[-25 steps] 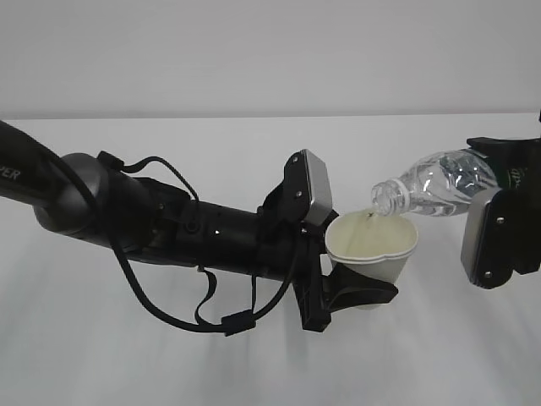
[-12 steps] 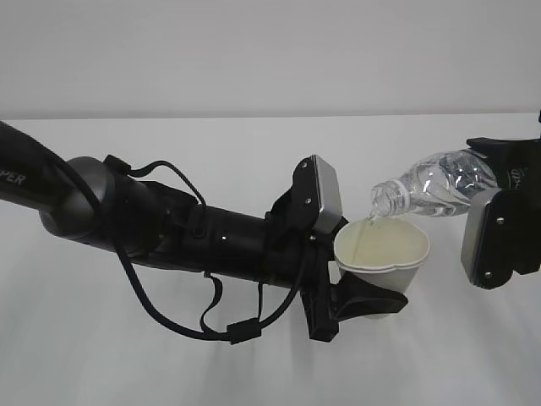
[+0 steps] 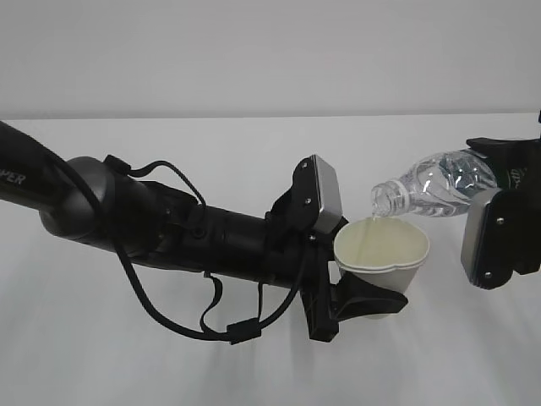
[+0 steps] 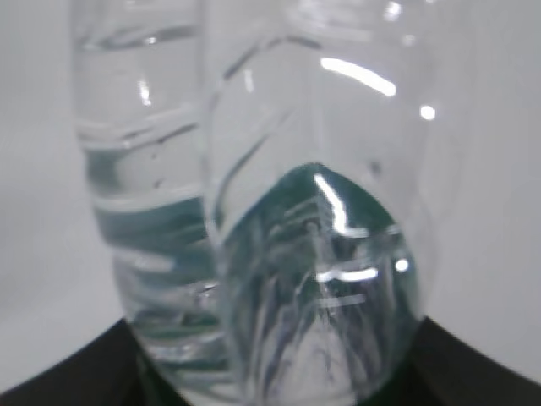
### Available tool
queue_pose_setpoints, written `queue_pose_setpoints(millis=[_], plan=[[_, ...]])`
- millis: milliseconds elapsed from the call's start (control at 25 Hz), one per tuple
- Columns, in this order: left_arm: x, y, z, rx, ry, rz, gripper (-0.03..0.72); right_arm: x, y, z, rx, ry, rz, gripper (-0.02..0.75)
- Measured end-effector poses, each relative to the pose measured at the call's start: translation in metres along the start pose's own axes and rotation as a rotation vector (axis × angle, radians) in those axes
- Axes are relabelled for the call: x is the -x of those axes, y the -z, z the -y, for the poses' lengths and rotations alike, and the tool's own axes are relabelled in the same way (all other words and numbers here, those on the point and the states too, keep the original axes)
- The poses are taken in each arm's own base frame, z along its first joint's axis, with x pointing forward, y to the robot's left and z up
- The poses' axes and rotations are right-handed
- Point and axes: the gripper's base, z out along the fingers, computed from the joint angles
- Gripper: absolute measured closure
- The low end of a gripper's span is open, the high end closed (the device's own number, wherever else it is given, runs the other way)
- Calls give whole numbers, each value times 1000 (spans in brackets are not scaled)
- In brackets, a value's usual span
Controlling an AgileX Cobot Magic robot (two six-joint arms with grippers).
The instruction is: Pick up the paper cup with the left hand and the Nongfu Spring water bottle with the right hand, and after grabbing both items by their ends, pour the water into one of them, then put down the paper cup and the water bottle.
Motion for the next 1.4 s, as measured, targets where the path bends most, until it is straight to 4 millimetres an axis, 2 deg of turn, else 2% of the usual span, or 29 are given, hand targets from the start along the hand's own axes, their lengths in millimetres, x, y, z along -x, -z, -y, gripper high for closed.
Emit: queue_pose_setpoints(millis=[1400], plan=[[-1, 0, -3, 33, 16, -12, 253, 0, 0, 0, 0, 5, 2, 342]])
